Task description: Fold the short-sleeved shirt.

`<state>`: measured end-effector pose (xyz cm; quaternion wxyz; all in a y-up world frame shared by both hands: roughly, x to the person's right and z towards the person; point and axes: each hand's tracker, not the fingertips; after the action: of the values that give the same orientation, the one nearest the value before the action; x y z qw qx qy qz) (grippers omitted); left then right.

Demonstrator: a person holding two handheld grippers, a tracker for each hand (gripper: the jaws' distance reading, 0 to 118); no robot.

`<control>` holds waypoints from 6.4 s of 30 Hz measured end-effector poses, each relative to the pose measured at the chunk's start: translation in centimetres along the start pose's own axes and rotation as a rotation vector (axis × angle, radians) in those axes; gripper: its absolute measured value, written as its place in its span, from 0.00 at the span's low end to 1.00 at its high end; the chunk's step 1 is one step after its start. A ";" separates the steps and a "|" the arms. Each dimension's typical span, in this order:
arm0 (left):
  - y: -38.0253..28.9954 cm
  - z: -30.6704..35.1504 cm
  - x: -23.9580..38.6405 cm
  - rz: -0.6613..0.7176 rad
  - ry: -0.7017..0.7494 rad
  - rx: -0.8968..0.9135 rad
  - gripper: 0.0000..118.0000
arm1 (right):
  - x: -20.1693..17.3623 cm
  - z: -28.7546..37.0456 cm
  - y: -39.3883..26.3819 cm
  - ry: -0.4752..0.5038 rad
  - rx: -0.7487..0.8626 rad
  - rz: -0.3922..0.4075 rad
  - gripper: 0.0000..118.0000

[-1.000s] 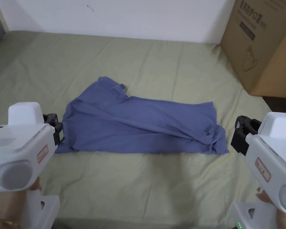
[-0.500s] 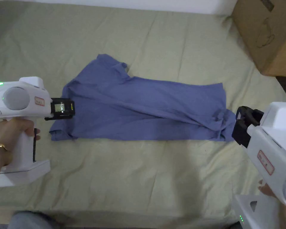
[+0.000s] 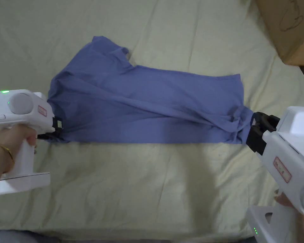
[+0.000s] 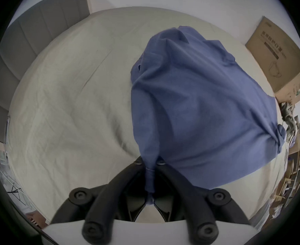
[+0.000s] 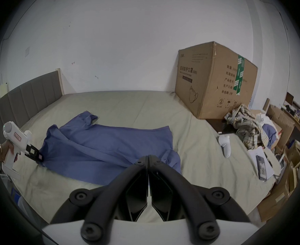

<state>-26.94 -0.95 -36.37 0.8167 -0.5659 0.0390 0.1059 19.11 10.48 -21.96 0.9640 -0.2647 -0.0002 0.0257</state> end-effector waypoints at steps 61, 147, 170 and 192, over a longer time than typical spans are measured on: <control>-14.1 18.0 -4.3 0.161 0.044 0.526 1.00 | 9.5 4.2 -0.5 -0.104 -0.273 -0.097 0.82; 5.5 4.4 2.7 -0.084 -0.032 0.289 0.00 | 10.0 -24.4 2.1 -0.181 -0.671 -0.116 0.92; -2.9 13.6 -2.6 -0.017 -0.182 0.382 0.00 | 11.5 -5.6 3.8 0.060 -0.326 -0.190 0.04; -14.1 17.3 -5.3 0.226 0.036 0.585 0.89 | 12.3 5.5 -3.0 -0.129 -0.147 -0.216 0.82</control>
<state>-30.06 9.72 -16.36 0.9271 -0.3008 0.1449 0.1704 31.48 11.30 -15.85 0.9371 -0.3309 -0.0923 -0.0613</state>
